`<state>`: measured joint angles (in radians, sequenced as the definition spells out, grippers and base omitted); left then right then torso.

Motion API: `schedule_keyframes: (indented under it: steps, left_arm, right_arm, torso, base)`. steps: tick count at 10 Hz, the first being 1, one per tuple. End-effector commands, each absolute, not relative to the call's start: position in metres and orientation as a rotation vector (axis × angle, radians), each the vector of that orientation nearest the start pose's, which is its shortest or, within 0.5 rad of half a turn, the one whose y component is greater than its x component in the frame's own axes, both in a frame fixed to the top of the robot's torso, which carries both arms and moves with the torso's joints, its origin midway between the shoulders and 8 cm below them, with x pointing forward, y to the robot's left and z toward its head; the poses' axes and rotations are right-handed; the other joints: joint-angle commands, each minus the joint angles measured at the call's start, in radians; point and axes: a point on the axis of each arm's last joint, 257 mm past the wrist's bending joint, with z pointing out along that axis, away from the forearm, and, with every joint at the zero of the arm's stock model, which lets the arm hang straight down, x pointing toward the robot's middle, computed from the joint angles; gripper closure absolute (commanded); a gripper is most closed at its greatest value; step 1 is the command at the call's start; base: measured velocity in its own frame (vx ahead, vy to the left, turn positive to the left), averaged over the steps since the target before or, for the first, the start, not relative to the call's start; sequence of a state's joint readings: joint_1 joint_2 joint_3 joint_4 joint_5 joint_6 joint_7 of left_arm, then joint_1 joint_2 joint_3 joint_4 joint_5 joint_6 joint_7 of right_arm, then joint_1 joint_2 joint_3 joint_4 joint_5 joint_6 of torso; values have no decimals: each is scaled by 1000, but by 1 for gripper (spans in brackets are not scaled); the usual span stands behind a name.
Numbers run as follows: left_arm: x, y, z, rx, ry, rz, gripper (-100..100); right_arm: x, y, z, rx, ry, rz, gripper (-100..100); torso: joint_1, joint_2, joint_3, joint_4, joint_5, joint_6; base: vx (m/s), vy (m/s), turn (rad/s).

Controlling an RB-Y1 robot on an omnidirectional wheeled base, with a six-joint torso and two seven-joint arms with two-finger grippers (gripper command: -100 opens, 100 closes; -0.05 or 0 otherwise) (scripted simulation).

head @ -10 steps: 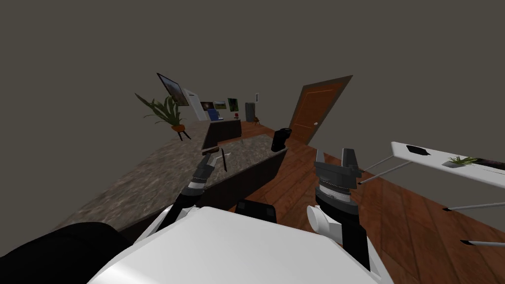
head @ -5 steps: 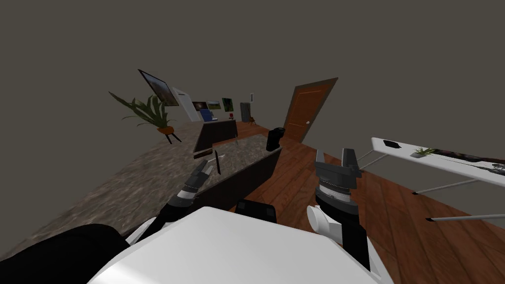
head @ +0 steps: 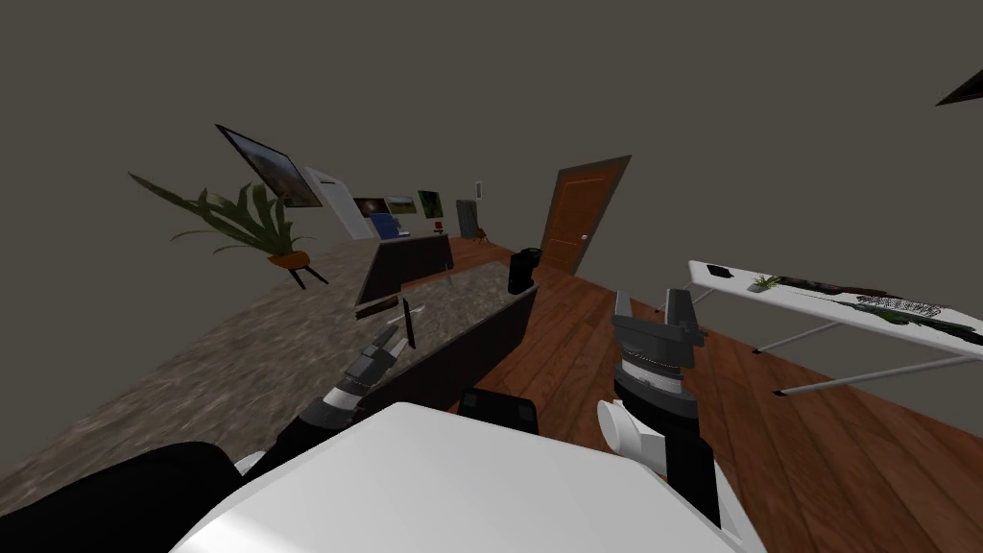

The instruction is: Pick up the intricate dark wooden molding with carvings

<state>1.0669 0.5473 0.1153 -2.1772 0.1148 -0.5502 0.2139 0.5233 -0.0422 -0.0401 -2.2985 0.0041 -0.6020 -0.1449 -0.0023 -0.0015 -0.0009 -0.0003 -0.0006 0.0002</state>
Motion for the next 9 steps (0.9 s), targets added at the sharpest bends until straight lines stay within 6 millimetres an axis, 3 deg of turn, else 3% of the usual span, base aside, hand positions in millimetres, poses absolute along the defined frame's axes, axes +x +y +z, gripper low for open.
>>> schedule_keyframes:
  steps: [1,9]
  left_arm:
    - [240,357,-172,-974,1352,-1132,-100]
    - [178,384,-220,-1180,1552,-1055,-100]
  right_arm:
    - [319,-284,45,586,550,1415,0]
    - [319,-284,45,586,550,1415,0]
  torso:
    - [0,0,0,0,0,0]
    - [1,0,0,0,0,0]
  base:
    - [29,-27,-107]
    - [33,-20,-156]
